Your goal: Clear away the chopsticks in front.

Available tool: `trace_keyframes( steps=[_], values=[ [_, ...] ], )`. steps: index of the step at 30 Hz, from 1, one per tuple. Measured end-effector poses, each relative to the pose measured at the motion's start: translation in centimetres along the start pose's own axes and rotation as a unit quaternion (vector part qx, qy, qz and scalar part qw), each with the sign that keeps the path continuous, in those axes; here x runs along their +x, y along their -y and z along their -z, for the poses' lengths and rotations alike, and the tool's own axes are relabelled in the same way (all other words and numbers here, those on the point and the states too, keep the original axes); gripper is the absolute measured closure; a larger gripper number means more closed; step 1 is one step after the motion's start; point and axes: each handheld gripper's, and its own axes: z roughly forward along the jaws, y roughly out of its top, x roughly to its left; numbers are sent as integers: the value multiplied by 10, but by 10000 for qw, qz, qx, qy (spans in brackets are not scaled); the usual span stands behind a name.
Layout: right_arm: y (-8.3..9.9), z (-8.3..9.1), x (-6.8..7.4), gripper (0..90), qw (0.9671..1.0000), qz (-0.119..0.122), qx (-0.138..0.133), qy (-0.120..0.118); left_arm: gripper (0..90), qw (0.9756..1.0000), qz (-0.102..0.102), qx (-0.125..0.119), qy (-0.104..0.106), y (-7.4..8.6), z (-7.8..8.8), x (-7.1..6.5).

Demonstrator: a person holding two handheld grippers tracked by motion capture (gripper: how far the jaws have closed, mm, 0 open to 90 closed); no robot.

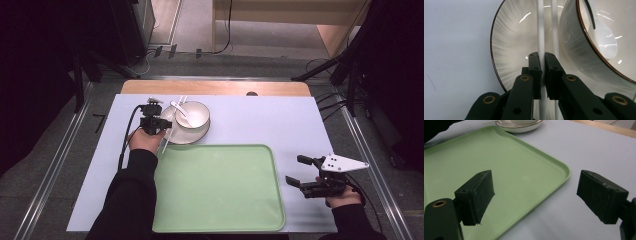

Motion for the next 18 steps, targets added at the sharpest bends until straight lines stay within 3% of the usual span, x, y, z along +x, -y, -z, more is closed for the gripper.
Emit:
trace_keyframes(
  steps=[4,7,18],
  values=[
    [0,0,-1,144,10000,15,-4,6,854,10000,36,12,26,0,9,3],
    [0,0,-1,144,10000,8,-5,5,854,9998,92,-142,105,4,19,7],
    [-4,-7,-1,144,10000,56,21,-70,853,9993,177,-295,172,40,58,14]
  ],
)
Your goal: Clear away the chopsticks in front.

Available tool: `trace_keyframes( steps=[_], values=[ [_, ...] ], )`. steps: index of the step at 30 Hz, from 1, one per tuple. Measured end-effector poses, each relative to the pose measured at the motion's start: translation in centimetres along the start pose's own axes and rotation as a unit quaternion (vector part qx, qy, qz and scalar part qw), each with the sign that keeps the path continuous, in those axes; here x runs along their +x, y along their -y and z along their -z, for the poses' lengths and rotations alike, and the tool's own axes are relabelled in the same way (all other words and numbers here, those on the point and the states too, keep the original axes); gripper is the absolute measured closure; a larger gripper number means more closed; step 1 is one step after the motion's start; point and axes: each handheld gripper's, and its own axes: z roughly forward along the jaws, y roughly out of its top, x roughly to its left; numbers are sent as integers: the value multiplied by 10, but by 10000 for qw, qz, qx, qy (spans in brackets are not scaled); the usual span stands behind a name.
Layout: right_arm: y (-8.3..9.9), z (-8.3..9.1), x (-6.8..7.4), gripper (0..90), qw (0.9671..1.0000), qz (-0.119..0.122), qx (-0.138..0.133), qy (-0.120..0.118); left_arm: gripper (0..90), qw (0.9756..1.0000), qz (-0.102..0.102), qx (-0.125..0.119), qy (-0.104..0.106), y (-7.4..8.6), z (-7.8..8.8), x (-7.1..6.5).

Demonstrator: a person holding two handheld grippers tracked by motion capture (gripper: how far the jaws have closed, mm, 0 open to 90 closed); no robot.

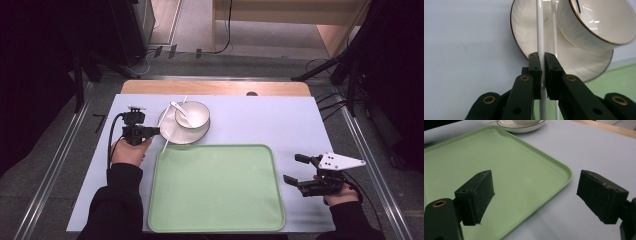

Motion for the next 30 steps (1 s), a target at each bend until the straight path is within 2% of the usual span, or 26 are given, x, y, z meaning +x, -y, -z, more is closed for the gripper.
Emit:
trace_keyframes(
  steps=[5,12,14,17,22,27,30],
  values=[
    [-3,-5,-1,144,10000,30,15,-70,853,9999,43,-26,131,17,23,-1],
    [-6,-11,-2,144,9999,98,60,-122,853,9994,62,-251,221,44,55,-10],
    [-7,-12,-2,144,9998,98,77,-134,852,9991,47,-331,271,54,63,-14],
    [-8,-13,-2,144,9998,98,79,-139,852,9986,-89,-423,305,70,72,-27],
    [-8,-13,-2,144,9998,105,56,-133,852,9979,-108,-429,483,87,82,-40],
    [-8,-12,-2,144,9999,91,56,-131,852,9974,55,-301,658,101,78,-44],
    [-8,-12,-2,144,9999,92,38,-129,851,9972,64,-156,726,106,74,-48]
  ],
)
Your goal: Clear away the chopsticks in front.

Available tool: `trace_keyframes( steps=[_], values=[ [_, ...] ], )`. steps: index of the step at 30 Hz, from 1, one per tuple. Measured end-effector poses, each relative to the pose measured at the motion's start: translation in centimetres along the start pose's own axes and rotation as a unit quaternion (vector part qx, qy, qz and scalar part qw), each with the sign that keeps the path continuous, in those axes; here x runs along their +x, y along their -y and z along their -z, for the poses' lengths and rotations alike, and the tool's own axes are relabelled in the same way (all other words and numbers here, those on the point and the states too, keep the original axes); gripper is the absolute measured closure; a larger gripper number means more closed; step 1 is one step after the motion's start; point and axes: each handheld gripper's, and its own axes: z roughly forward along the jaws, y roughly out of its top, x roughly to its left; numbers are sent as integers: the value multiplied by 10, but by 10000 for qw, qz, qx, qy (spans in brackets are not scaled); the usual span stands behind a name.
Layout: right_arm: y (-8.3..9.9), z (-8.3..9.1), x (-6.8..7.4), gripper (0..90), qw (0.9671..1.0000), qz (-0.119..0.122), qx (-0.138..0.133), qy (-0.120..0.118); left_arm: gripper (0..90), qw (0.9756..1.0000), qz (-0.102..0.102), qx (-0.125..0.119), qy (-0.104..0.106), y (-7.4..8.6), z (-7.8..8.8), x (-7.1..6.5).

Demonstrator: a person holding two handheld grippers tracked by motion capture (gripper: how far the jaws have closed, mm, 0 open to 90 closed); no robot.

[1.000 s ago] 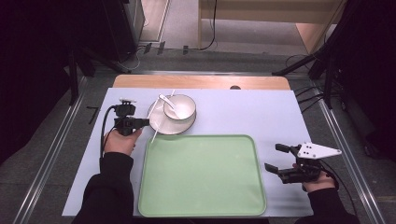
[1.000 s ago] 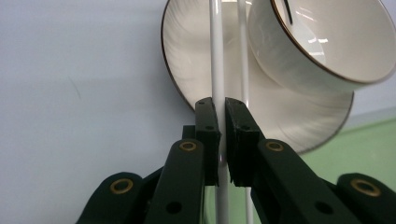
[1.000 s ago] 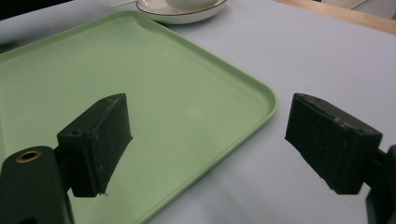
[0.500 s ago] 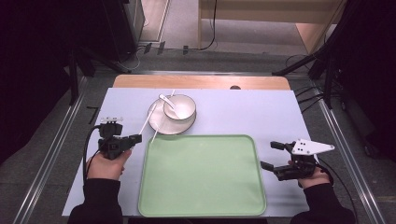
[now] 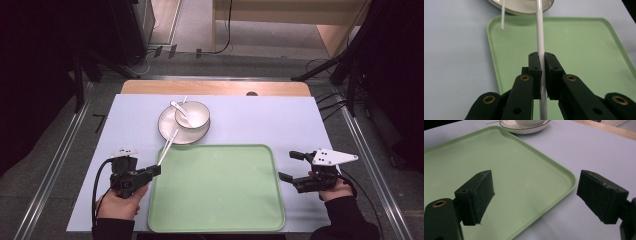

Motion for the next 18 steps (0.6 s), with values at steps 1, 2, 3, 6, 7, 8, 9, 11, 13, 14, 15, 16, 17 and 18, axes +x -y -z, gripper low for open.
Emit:
trace_keyframes(
  steps=[1,2,3,6,7,8,9,11,13,14,15,16,17,18],
  values=[
    [0,0,0,144,10000,9,-18,4,850,10000,-58,39,-9,2,-2,-3],
    [0,1,-1,144,10000,-9,-47,20,851,9999,-99,106,-14,4,-5,-5],
    [0,1,-1,144,10000,-23,-60,26,851,9999,-94,141,3,5,-6,-6],
    [0,2,0,144,10000,-37,-52,17,851,9996,24,269,124,10,-16,-6],
    [0,2,0,144,10000,-28,-53,15,851,9994,34,321,122,11,-19,-5],
    [0,2,0,144,10000,-25,-52,14,851,9992,74,369,133,12,-21,-4],
    [0,3,0,144,10000,-13,-73,18,850,9990,104,393,166,14,-22,-3],
    [1,4,-1,144,9999,-25,-93,34,850,9989,133,441,119,18,-25,-2],
    [1,5,-1,144,9999,-32,-95,42,850,9987,154,475,32,21,-26,0],
    [1,5,-1,144,9999,-44,-98,49,850,9986,176,499,-23,23,-27,1],
    [1,5,-1,144,9999,-37,-105,52,850,9983,239,528,-19,25,-27,3],
    [2,6,-1,144,9999,-41,-98,47,849,9980,298,555,-12,27,-28,4],
    [1,6,-1,144,9999,-33,-95,48,848,9975,319,636,-55,30,-30,6],
    [1,6,-1,144,9999,-33,-95,48,848,9975,319,636,-55,30,-30,6]
  ],
)
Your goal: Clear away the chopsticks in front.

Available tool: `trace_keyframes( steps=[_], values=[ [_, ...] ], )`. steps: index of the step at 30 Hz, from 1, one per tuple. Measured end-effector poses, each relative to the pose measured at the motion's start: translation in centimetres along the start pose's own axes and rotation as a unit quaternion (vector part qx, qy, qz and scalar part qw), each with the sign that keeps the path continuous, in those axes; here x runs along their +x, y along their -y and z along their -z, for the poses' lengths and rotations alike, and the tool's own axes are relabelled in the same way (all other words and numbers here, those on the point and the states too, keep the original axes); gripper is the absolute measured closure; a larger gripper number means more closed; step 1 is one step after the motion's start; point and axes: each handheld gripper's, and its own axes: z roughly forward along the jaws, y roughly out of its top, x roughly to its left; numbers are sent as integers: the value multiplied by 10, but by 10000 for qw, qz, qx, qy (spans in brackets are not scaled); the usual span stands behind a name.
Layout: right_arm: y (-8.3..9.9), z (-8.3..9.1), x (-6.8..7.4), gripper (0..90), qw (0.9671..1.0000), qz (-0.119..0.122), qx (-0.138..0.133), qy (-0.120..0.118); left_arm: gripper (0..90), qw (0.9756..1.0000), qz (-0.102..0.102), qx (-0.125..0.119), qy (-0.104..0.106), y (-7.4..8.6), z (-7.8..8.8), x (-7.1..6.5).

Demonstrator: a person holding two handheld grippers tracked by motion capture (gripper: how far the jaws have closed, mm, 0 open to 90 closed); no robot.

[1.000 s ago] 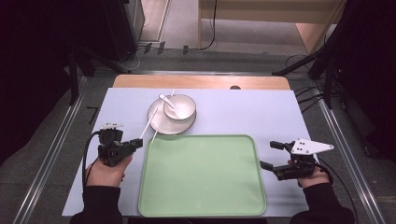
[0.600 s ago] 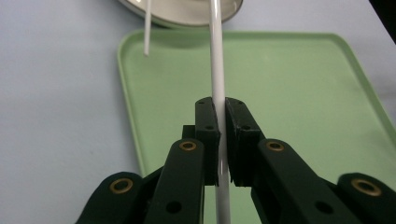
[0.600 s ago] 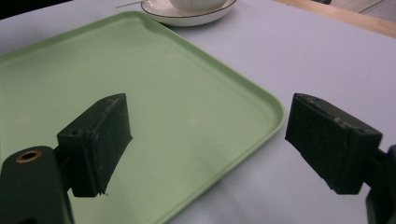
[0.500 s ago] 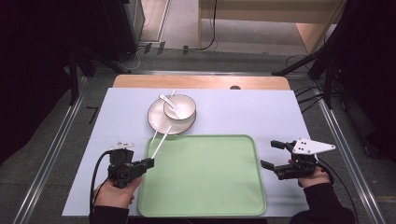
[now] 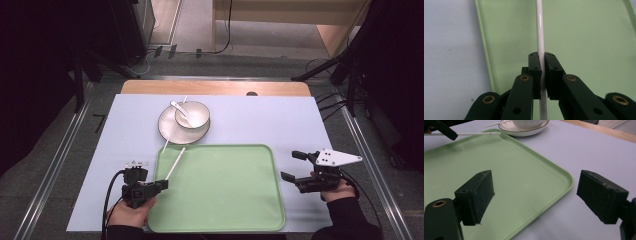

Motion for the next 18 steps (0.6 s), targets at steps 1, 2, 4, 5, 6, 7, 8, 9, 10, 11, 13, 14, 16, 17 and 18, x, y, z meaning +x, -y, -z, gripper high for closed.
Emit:
trace_keyframes(
  steps=[1,2,4,5,6,7,8,9,10,11,13,14,16,17,18],
  values=[
    [0,0,0,144,10000,4,1,-4,848,10000,3,68,-50,1,-3,1],
    [0,0,0,144,10000,12,19,-17,847,9999,14,54,-92,1,-5,1],
    [0,-1,0,144,10000,16,16,-17,847,9999,-8,41,-135,-1,-9,1],
    [0,-1,0,144,10000,15,13,-19,847,9999,4,50,-149,-2,-12,1],
    [-1,-1,0,144,10000,17,16,-19,846,9998,-12,90,-188,-3,-15,0],
    [-1,-1,1,144,10000,24,17,-22,846,9997,-40,122,-212,-3,-19,-1],
    [-1,-1,1,144,10000,26,12,-20,844,9996,-67,145,-241,-3,-21,-1],
    [-1,-1,1,144,10000,27,12,-21,844,9995,-86,181,-259,-4,-24,-2],
    [-1,-1,1,144,10000,26,14,-24,843,9994,-88,208,-267,-4,-25,-2],
    [-1,-1,1,144,10000,26,17,-25,839,9992,-116,231,-290,-4,-28,-3],
    [-1,-1,1,144,10000,30,18,-26,839,9994,-115,198,-253,-5,-29,-2],
    [-1,-1,1,144,10000,34,10,-29,836,9995,-103,180,-225,-6,-30,-2],
    [-1,-1,2,144,10000,52,25,-39,827,9996,-85,178,-202,-8,-30,0],
    [-1,-1,2,144,10000,52,25,-39,827,9996,-80,178,-222,-8,-30,1],
    [-1,-1,2,144,10000,64,20,-42,824,9994,-117,179,-257,-9,-29,2]
  ],
)
